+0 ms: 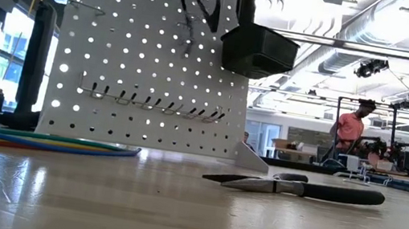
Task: Hang tools onto peg board
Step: Hang the safety glasses on the peg board
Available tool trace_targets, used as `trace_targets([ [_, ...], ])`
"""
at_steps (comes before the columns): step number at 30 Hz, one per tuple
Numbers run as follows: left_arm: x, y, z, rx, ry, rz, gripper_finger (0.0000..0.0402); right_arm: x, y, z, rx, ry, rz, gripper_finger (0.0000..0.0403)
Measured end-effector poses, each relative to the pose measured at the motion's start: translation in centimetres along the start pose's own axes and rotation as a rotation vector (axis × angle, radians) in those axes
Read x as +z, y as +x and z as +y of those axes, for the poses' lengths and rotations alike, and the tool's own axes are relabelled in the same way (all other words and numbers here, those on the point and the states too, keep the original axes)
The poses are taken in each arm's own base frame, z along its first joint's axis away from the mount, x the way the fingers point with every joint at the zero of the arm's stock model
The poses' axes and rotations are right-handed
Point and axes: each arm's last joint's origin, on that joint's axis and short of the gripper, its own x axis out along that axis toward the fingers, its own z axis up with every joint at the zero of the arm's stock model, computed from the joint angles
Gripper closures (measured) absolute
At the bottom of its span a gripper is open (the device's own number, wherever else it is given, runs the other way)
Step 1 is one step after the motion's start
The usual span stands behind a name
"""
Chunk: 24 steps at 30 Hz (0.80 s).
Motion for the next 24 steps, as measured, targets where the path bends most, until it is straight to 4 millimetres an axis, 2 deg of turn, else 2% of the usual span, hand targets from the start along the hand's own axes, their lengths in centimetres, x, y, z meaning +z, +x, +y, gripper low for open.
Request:
trace_targets([
  [7, 0.0, 0.0, 0.0, 0.0, 0.0, 0.0, 0.0337, -1.8, -0.8, -1.0, 0.091, 0.079, -0.097, 0.037],
  [12, 0.0, 0.1, 0.0, 0.004, 0.008, -0.002, 0.0337, -2.3, -0.9, -1.4, 0.063, 0.064, -0.07, 0.037],
  [24, 0.0, 0.2, 0.0, 0.005, 0.008, -0.003, 0.0337, -1.5, -0.8, -2.8, -0.027, 0.037, -0.118, 0.037],
])
